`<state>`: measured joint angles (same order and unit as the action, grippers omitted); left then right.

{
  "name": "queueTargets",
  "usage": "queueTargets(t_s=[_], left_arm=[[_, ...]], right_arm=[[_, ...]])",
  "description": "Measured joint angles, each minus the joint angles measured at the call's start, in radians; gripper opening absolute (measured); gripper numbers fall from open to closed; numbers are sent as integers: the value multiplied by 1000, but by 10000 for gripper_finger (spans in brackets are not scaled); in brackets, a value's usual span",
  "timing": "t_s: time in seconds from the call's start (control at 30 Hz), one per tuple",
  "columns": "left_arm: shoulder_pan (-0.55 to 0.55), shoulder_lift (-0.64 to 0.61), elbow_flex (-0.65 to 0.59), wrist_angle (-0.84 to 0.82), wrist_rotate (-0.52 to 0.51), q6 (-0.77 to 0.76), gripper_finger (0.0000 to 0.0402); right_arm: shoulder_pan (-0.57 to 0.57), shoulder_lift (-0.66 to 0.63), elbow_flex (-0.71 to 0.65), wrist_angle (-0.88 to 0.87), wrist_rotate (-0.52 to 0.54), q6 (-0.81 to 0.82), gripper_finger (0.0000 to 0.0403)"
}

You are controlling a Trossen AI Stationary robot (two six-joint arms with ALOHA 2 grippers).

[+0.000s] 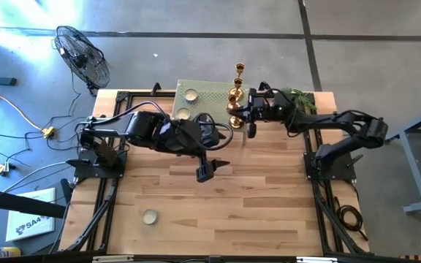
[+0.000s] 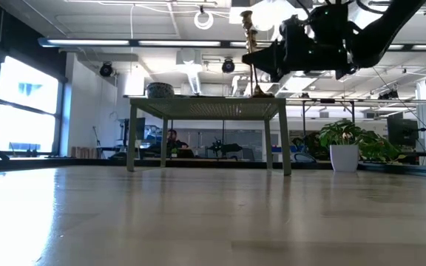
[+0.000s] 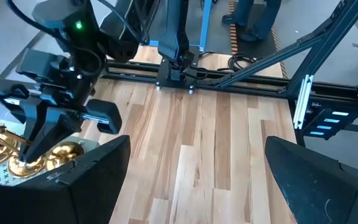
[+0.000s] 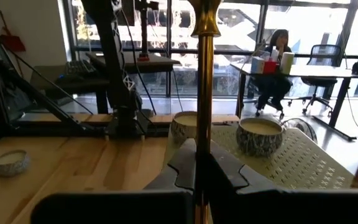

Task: Stock candles and holders on shelf
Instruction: Align the gold candle holder with the other gold candle holders on the shelf

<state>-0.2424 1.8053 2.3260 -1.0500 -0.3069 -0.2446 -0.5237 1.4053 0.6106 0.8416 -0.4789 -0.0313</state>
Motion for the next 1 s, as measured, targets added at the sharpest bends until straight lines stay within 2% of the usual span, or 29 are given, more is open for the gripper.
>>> queueTargets(t_s=[0.1, 0.47, 0.8, 1.0], left_arm=[[0, 0, 0, 0, 0, 0, 367], [0, -1, 0, 0, -2, -23, 367], [0, -1, 0, 0, 7, -47, 367], [0, -1, 0, 0, 10, -75, 367]], right_arm=[[0, 32, 0, 64, -2, 27, 6], [-3, 60, 1, 77, 6, 8, 9], [-9, 63, 0, 66, 6, 102, 50], [-12, 63, 0, 64, 7, 152, 92]])
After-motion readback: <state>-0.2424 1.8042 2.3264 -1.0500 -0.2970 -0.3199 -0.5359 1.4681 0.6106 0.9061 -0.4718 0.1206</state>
